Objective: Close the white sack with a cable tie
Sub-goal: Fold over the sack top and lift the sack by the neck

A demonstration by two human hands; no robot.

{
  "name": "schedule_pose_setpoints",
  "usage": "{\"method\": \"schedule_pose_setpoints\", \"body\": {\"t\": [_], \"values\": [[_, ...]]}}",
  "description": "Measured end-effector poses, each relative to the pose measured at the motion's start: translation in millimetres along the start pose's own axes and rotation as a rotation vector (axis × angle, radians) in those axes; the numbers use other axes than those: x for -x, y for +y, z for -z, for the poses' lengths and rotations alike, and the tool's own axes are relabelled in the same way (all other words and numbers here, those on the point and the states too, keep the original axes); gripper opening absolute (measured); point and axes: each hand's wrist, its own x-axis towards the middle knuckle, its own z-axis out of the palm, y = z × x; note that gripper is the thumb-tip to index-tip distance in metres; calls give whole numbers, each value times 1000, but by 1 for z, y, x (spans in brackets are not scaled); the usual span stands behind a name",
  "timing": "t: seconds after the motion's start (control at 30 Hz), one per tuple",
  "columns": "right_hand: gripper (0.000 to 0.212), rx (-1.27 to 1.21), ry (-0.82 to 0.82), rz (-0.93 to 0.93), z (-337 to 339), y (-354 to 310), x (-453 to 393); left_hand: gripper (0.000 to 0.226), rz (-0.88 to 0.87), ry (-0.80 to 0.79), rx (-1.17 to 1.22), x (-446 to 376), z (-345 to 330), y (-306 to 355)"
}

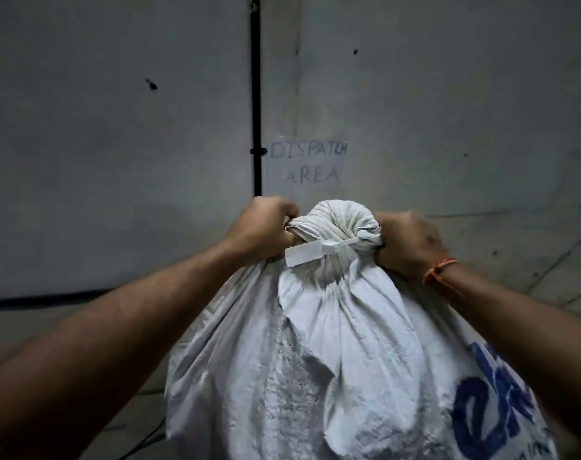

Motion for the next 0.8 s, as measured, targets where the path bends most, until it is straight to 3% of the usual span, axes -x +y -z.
{"method": "schedule_pose_setpoints", "body": {"t": [0.13, 0.23, 0.37, 0.63, 0.8], "values": [[24, -60, -83, 9, -29, 61, -3, 10, 50, -42, -29, -26, -51, 24], [30, -73, -165, 34, -69, 95, 1, 26, 86, -89, -24, -32, -96, 28], [40, -135, -288, 51, -137, 125, 16, 8, 180, -188, -13, -25, -160, 27], [39, -258, -482, 79, -314, 150, 83, 25, 334, -307, -12, 29, -340, -37], [31, -271, -621, 71, -430, 150, 141, 21, 350, -338, -5, 87, -454, -86]]}}
